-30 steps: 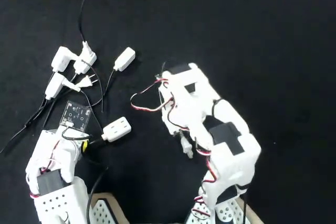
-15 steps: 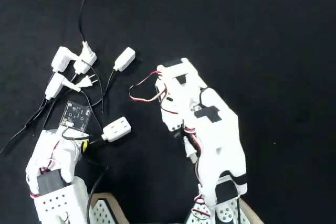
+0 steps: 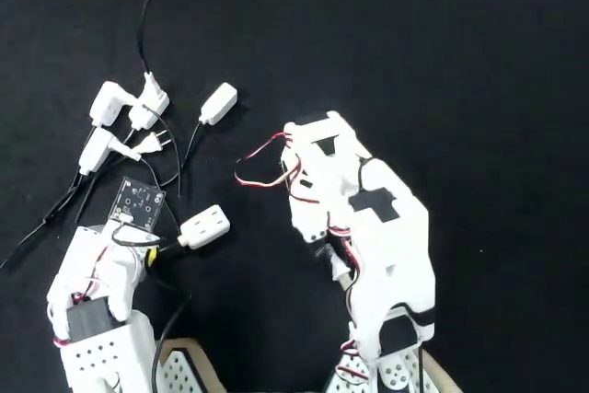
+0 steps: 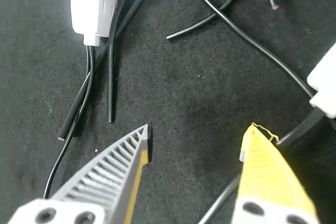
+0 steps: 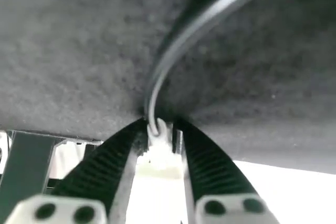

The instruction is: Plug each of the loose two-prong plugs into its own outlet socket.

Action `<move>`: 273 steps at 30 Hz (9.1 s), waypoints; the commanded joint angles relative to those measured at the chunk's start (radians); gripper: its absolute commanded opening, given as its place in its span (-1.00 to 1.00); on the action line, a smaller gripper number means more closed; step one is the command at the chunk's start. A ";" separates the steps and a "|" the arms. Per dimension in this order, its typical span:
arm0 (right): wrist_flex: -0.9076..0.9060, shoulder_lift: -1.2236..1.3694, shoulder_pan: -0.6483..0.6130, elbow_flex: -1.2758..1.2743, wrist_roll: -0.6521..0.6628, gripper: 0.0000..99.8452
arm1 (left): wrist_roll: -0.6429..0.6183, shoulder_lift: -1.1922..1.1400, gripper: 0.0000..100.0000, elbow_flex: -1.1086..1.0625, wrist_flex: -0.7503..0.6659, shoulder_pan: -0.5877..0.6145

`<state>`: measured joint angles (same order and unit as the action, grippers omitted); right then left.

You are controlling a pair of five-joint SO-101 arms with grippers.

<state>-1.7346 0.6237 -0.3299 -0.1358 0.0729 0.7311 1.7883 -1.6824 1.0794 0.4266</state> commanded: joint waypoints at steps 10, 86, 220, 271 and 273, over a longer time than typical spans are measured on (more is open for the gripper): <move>-0.028 0.013 0.015 0.031 0.044 -0.98 | 0.009 0.000 -0.45 -0.018 0.006 -0.012; 1.672 -1.161 -0.448 -1.204 -0.474 -0.98 | 0.057 -0.005 -0.45 -0.018 0.006 -0.012; 1.227 -0.993 -0.457 -0.811 -0.364 -0.98 | -0.118 0.031 -0.45 -0.016 0.000 0.061; 0.453 -0.983 -0.474 -0.357 -0.330 -0.39 | -0.074 0.032 -0.45 -0.013 0.011 0.051; 0.296 -1.043 -0.465 -0.302 -0.222 -0.39 | -0.025 0.032 -0.45 0.004 0.020 0.051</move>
<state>-1.1822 -0.2877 -0.7979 -0.5700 -0.2800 0.6544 1.8174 -1.6809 1.0948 0.4818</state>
